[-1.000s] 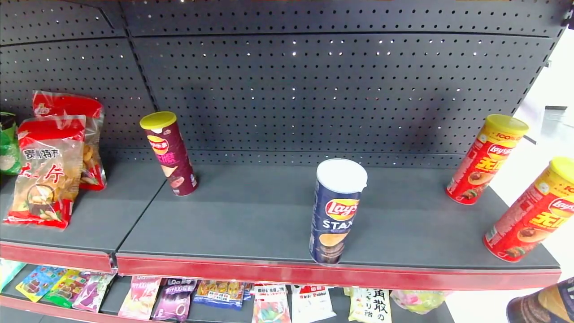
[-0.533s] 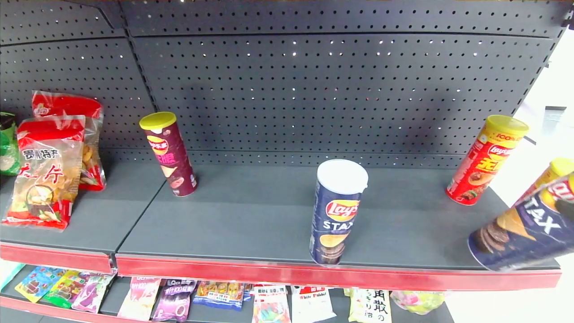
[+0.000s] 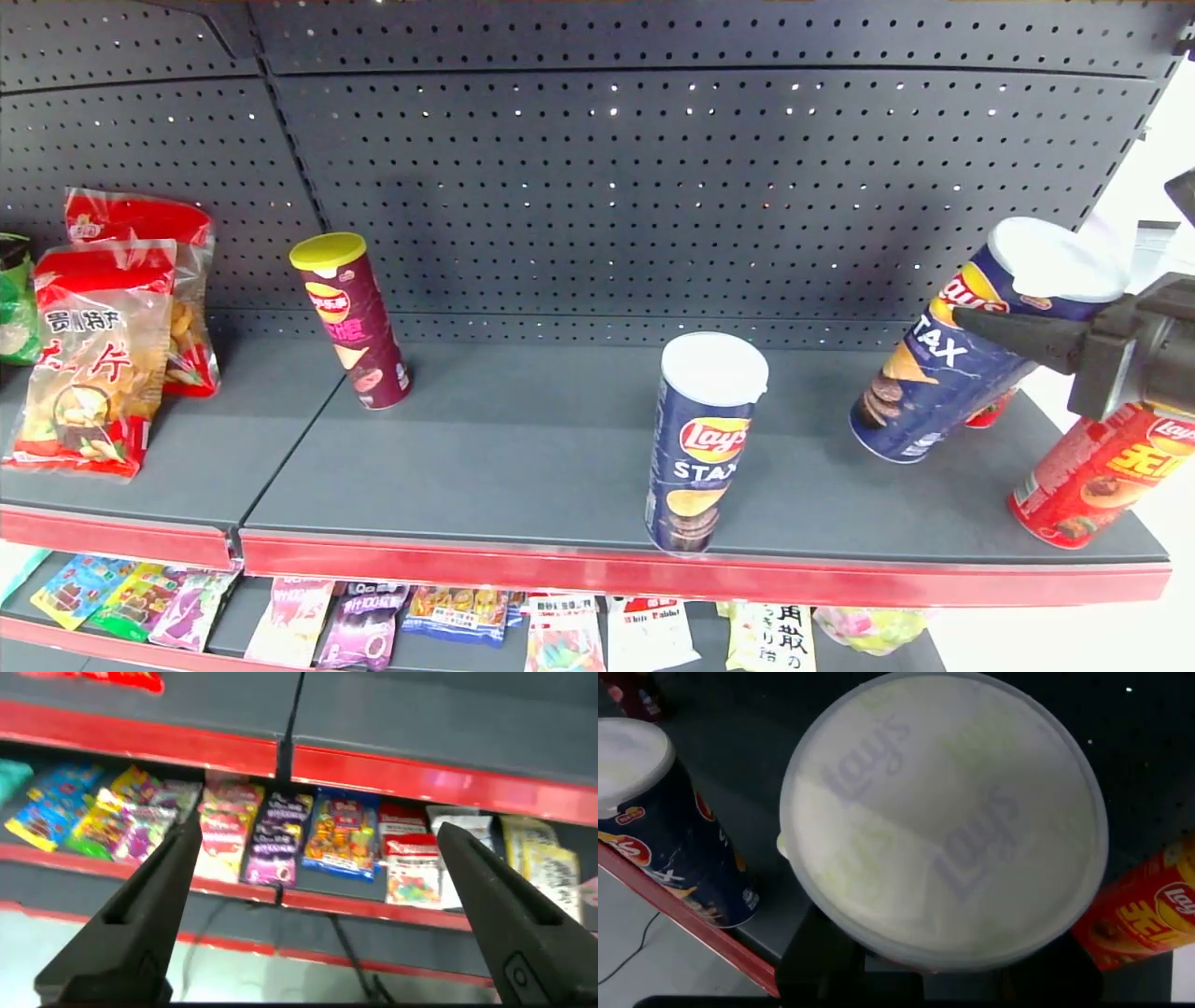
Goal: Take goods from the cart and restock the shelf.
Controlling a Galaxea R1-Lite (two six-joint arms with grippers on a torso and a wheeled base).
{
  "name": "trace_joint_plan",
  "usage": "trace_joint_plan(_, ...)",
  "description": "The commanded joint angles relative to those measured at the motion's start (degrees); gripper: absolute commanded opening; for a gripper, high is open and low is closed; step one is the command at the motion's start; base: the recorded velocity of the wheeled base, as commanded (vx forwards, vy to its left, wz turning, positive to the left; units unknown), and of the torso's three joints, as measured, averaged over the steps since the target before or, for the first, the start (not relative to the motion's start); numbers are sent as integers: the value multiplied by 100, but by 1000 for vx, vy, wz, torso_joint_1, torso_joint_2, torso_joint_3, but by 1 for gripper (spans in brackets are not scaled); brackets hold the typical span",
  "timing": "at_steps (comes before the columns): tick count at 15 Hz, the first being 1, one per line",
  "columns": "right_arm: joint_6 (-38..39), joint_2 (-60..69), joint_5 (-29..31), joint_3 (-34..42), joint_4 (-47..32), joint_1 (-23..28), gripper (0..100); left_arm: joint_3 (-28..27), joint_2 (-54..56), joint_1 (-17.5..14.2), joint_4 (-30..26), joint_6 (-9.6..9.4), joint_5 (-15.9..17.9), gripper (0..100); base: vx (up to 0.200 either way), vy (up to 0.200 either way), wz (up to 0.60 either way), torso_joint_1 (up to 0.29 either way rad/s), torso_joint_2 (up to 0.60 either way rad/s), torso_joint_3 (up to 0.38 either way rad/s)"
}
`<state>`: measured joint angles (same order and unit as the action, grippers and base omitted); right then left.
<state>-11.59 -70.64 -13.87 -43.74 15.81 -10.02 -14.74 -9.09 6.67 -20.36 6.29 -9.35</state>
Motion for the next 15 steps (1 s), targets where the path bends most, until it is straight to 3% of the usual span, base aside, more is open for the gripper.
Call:
trace_joint_plan(1, -1, -213, -1, -47, 1, -17, 0, 305, 338, -25, 93, -260, -5, 100, 0, 0, 0, 0, 0, 0)
trace_joint_plan(3, -1, -169, -1, -3, 1, -17, 0, 463, 338, -25, 427, -383, -102, 100, 0, 0, 0, 0, 0, 0)
trace_joint_plan(5, -1, -160, -1, -3, 1, -17, 0, 1474, 338, -25, 2308, -392, -14, 100, 0, 0, 0, 0, 0, 0)
trace_joint_plan(8, -10, -160, -1, -3, 1, -17, 0, 1447, 338, -25, 2159, -321, 12, 100, 0, 0, 0, 0, 0, 0)
trace_joint_plan(10, -1, -160, 16, -3, 1, -9, 0, 1430, -31, -465, 2133, -348, -243, 100, 0, 0, 0, 0, 0, 0)
trace_joint_plan(11, -1, -151, 16, -3, 1, -9, 0, 1430, 4, -614, 2141, -348, -199, 100, 0, 0, 0, 0, 0, 0)
trace_joint_plan(13, -1, -160, 16, -38, 1, -9, 0, 1447, 531, -456, 2168, -313, 144, 100, 0, 0, 0, 0, 0, 0)
trace_joint_plan(14, -1, -169, 16, -47, 1, -9, 0, 1465, 813, -623, 2168, -154, 329, 100, 0, 0, 0, 0, 0, 0)
trace_joint_plan(15, -1, -169, 7, -38, 1, -9, 0, 1465, 909, -632, 2168, -119, 452, 100, 0, 0, 0, 0, 0, 0)
